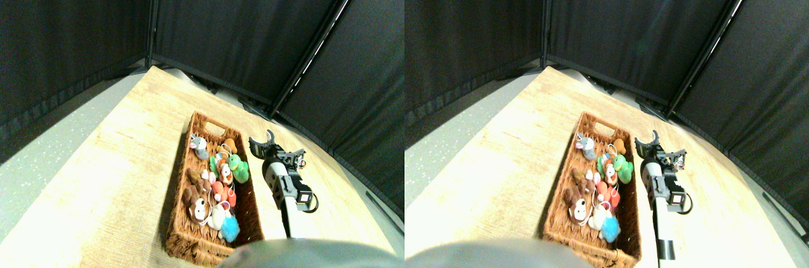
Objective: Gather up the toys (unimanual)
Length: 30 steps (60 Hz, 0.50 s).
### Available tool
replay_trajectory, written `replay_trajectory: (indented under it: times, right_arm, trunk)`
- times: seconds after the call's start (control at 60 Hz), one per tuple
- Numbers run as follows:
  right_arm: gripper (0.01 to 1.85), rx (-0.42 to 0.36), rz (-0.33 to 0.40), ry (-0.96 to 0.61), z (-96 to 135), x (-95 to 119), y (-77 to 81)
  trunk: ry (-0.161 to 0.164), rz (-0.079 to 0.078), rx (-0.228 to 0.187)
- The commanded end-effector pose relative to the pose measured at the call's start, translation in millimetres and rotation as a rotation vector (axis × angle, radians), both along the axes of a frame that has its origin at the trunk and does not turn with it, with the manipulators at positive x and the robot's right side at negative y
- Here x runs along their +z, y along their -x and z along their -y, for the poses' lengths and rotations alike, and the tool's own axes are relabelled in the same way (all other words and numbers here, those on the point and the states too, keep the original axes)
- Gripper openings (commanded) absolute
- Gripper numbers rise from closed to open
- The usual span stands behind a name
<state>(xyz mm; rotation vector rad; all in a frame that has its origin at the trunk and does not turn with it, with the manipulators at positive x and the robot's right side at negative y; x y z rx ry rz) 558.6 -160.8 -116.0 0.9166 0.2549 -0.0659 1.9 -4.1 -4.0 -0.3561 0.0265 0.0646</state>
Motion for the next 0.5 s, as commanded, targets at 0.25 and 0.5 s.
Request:
replay_trajectory:
  times: [0.25,0.5]
  right_arm:
    - [0.06,-0.052,0.166,0.147,59.4,5.1,11.3]
    - [0.06,-0.158,0.211,0.215,92.1,-8.2,40.2]
  trunk:
    - [-0.065,0.020,-0.045]
    - [-0.121,0.024,-0.080]
